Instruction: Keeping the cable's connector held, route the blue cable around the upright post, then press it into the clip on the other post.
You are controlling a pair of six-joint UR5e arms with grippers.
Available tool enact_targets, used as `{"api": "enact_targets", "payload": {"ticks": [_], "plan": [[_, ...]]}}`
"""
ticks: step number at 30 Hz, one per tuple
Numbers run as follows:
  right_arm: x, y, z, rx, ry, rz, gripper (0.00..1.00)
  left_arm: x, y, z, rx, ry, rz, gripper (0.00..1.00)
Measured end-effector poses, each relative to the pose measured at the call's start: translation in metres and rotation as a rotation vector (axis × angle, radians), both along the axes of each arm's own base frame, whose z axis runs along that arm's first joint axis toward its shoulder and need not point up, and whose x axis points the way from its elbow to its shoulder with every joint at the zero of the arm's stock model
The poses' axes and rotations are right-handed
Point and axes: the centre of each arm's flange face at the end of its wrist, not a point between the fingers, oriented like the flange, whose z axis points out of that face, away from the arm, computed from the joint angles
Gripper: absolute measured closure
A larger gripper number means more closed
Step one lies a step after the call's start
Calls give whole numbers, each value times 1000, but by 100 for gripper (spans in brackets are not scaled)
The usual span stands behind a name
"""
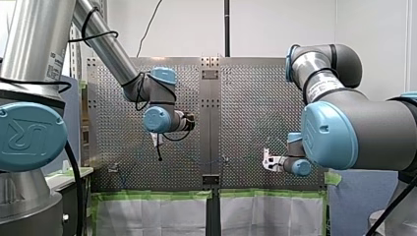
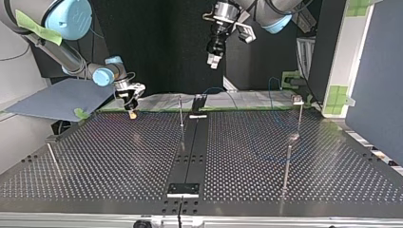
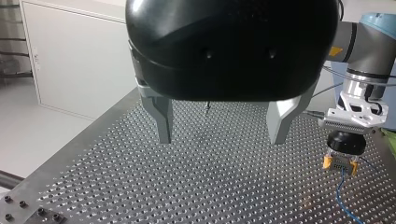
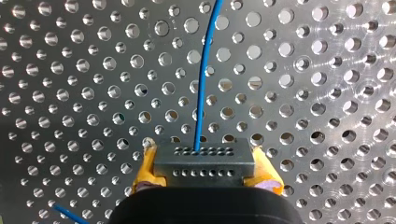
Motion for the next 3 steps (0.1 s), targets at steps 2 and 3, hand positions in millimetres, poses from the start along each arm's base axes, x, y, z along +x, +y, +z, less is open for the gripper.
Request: {"api": "enact_targets", "payload": {"ticks": [2, 3], "plan": [[0, 0, 0, 0, 0, 0, 100, 0, 0, 0, 0, 0, 0, 2], [0, 0, 0, 0, 0, 0, 100, 0, 0, 0, 0, 0, 0, 2]]}}
